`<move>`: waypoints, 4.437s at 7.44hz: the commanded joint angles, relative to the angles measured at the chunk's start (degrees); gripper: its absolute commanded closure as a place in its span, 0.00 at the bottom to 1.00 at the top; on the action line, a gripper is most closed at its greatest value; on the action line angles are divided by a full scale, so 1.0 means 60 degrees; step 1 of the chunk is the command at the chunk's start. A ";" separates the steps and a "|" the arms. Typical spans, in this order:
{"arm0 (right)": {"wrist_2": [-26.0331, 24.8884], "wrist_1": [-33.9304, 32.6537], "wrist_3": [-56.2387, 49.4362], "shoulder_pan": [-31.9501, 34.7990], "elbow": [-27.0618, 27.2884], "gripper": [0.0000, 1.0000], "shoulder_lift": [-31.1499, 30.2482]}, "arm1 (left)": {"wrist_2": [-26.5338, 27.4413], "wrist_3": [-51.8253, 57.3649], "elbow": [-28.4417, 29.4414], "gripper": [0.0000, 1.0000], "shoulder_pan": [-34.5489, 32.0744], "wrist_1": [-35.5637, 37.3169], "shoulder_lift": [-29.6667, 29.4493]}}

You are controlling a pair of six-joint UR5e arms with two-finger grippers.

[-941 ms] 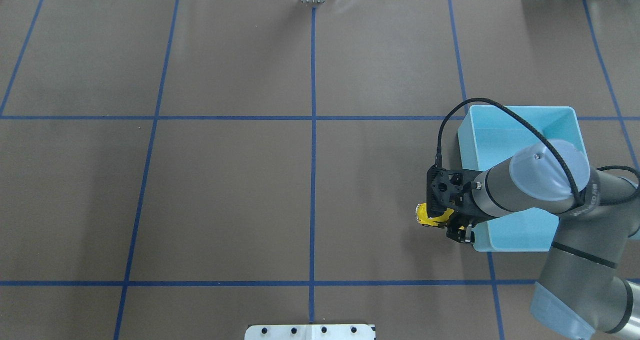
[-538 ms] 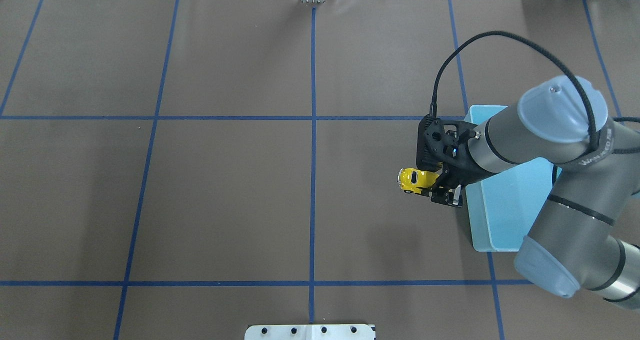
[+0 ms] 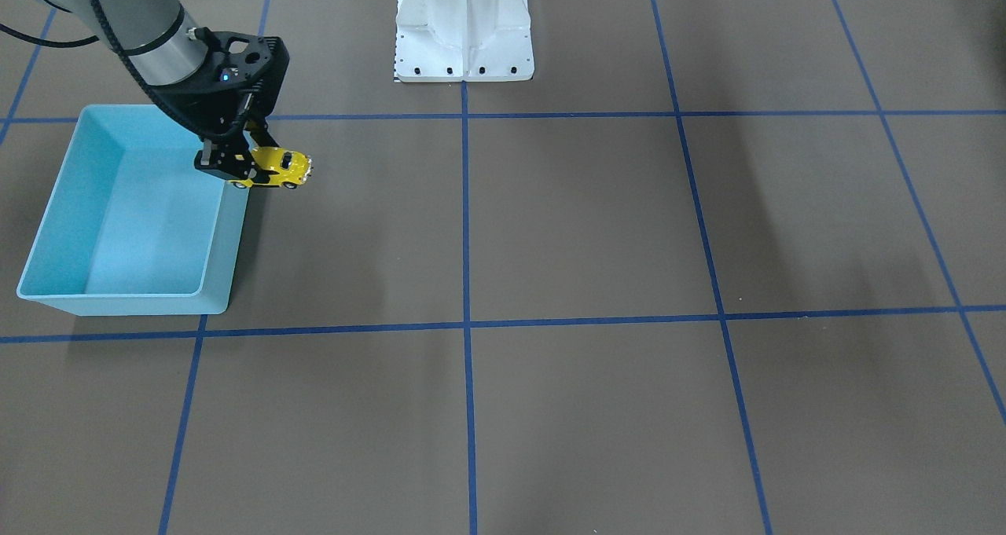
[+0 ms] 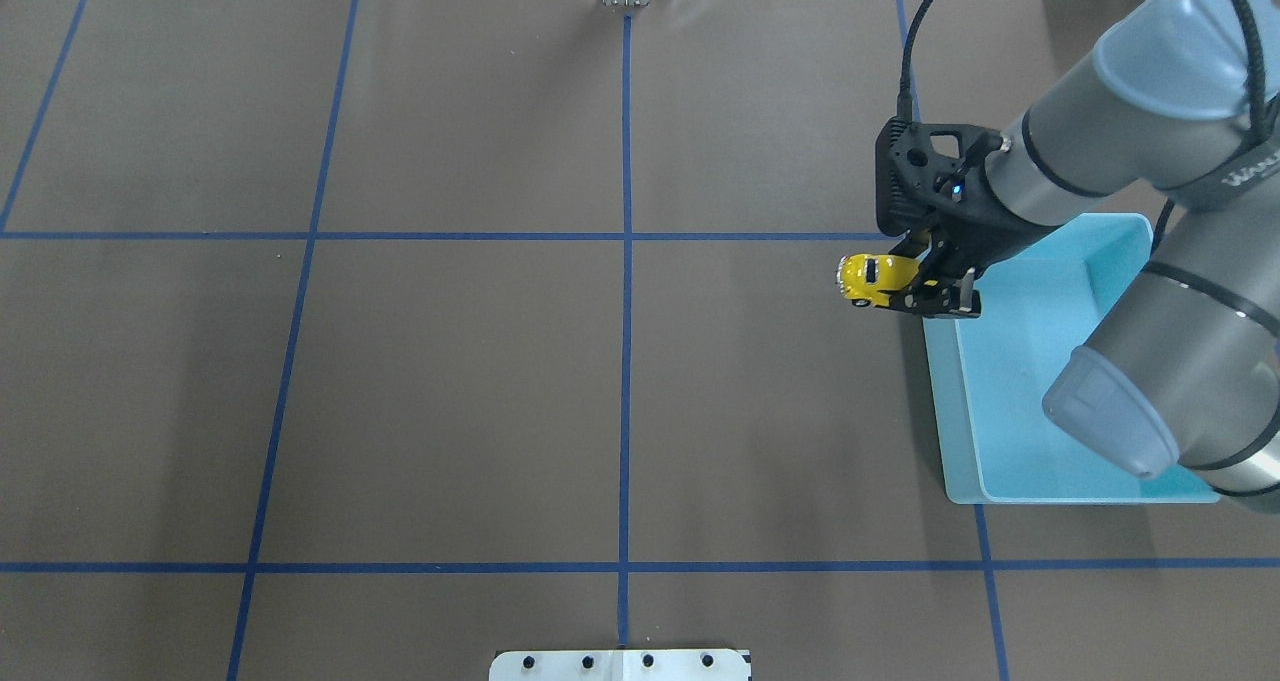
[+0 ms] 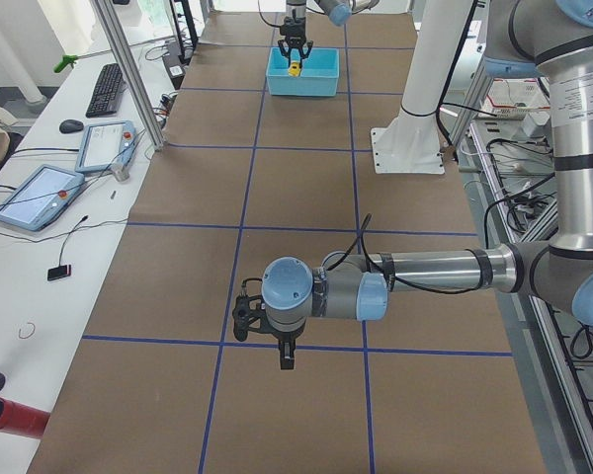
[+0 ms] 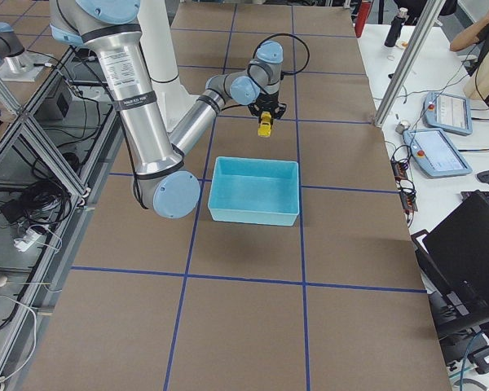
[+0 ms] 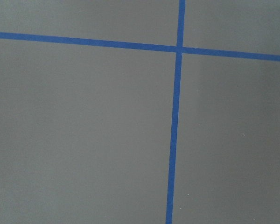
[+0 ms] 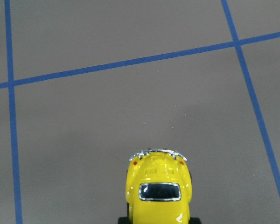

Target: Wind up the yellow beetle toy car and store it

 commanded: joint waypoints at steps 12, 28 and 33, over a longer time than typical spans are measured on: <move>0.0119 0.3322 -0.2450 -0.0005 -0.1903 1.00 -0.3361 | -0.0004 -0.0009 0.0000 0.00 0.0000 0.0000 -0.0003; 0.0996 0.0944 0.5616 0.4688 -0.0844 0.00 -0.2570 | -0.0004 -0.0009 0.0000 0.00 0.0000 0.0000 -0.0047; 0.1085 -0.0371 0.5989 0.6132 -0.2397 0.00 -0.3680 | -0.0018 -0.0009 0.0000 0.00 0.0000 0.0000 -0.0047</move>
